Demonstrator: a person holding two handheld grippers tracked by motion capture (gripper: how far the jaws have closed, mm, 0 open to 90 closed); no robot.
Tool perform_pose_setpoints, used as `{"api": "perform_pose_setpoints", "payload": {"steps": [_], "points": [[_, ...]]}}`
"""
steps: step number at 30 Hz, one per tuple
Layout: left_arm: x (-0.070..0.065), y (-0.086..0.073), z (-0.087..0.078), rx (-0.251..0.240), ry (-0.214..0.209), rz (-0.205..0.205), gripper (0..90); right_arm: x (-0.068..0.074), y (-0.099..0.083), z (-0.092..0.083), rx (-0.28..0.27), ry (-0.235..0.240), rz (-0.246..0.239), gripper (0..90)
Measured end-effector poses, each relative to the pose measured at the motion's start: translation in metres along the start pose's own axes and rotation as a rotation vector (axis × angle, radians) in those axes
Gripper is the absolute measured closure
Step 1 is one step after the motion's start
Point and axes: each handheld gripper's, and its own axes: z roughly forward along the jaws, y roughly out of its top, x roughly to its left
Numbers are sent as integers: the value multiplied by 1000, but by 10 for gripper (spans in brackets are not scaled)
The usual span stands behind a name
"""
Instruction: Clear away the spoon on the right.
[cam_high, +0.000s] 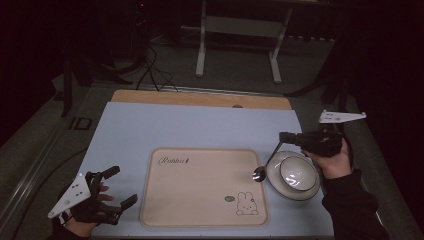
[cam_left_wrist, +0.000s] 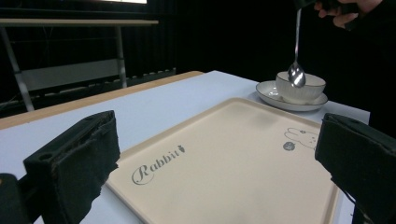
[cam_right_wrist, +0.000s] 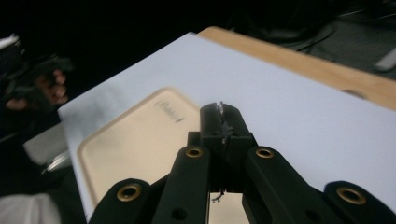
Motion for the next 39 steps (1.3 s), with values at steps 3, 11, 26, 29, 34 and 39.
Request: {"api": "perform_pose_setpoints", "payload": {"steps": [3, 11, 26, 29, 34, 39], "points": [[0, 0, 0, 0, 0, -1, 0, 2, 0, 15, 34, 50, -19, 900], [0, 0, 0, 1, -2, -1, 0, 8, -5, 52, 119, 156, -46, 900], [0, -1, 1, 9, -8, -2, 0, 13, -29, 102, 217, 302, -56, 900], [0, -1, 1, 9, -9, -1, 0, 15, -31, 109, 227, 320, -56, 900], [0, -1, 1, 11, -15, -1, 0, 16, -34, 119, 250, 345, -52, 899], [0, -1, 1, 9, -16, -1, 0, 16, -38, 129, 269, 363, -44, 898]]}}
